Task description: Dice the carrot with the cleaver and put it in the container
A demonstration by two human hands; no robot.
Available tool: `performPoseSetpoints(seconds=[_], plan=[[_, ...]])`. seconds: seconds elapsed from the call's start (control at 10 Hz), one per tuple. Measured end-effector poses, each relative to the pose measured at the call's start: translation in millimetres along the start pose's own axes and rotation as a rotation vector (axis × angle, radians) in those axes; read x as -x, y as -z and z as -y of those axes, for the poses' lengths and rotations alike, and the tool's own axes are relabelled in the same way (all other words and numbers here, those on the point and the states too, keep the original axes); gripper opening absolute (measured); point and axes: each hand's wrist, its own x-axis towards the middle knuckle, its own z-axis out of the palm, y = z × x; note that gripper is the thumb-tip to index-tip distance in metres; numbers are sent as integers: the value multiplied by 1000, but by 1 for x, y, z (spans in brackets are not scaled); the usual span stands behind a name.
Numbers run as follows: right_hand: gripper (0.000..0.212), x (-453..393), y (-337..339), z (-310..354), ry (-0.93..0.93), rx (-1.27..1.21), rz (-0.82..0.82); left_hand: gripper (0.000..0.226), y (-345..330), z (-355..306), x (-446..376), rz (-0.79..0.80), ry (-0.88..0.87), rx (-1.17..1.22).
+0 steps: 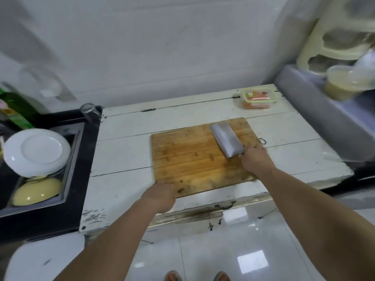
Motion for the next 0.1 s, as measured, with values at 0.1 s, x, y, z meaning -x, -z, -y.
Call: performPoseSetpoints(seconds=[0.1], plan=[[34,19,26,12,22,25,-48,28,17,4,-7,-43,-28,-21]])
